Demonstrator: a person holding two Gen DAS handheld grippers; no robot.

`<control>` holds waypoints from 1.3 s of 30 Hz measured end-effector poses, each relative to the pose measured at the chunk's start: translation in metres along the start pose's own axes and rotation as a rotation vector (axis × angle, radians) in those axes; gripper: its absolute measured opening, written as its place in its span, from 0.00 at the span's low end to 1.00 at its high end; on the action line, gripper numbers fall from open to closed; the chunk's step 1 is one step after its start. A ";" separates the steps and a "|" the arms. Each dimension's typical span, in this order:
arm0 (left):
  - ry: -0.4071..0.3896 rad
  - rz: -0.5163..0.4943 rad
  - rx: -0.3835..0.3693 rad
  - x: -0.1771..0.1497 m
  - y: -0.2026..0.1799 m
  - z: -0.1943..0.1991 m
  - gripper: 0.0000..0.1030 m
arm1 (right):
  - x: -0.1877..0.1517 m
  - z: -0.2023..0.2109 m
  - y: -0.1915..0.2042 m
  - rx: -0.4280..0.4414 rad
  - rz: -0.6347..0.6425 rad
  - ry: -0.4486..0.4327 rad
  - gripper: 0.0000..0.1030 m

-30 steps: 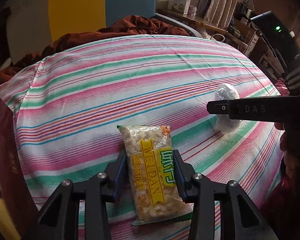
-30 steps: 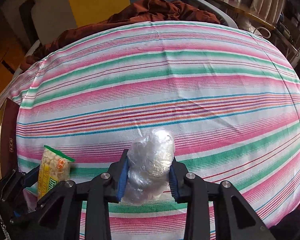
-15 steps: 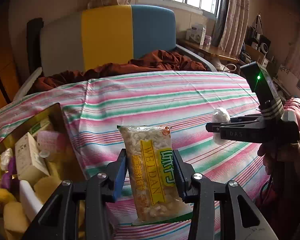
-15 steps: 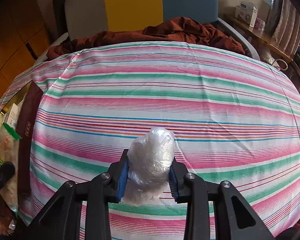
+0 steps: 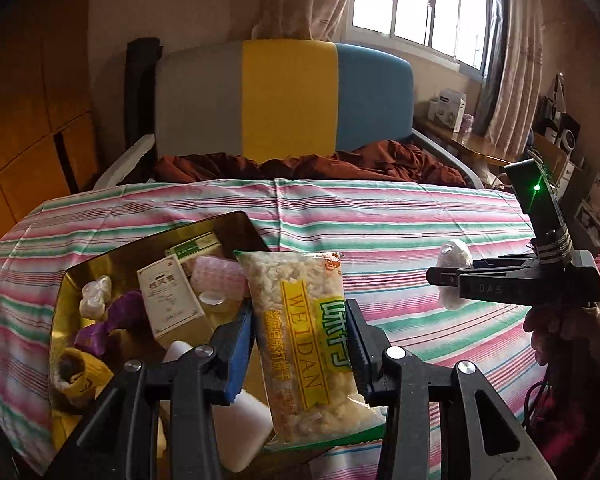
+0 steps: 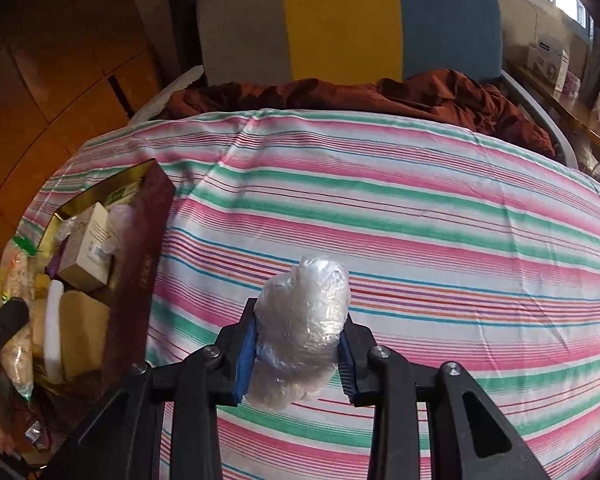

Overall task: Organize objects
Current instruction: 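Carry the WEIDAN packet with left while right carries the plastic bag to the tray, then release the WEIDAN packet with left while right releases the plastic bag into the tray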

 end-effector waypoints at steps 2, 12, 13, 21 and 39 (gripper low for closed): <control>-0.010 0.026 0.015 0.001 0.015 0.004 0.42 | 0.015 -0.001 0.021 0.026 0.031 -0.017 0.33; -0.048 0.282 0.051 0.017 0.122 0.027 0.42 | 0.069 -0.019 0.126 0.167 0.186 -0.061 0.33; -0.046 0.307 0.052 0.018 0.132 0.027 0.42 | 0.072 -0.023 0.135 0.174 0.202 -0.057 0.33; -0.030 0.378 0.058 0.025 0.162 0.014 0.42 | 0.082 -0.061 0.165 0.178 0.255 0.008 0.33; -0.036 0.337 0.149 0.021 0.156 0.004 0.79 | 0.068 -0.058 0.158 0.144 0.230 0.004 0.58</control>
Point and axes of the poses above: each gripper's, at about its wrist camera, not at the fingertips, and z roughly against the way its jaws point, y to its left, x to its top, the point moved 3 cm from there along -z, roughly the way its jaws point, and after that the axes turned 13 degrees about z, right-handed, at the moved point
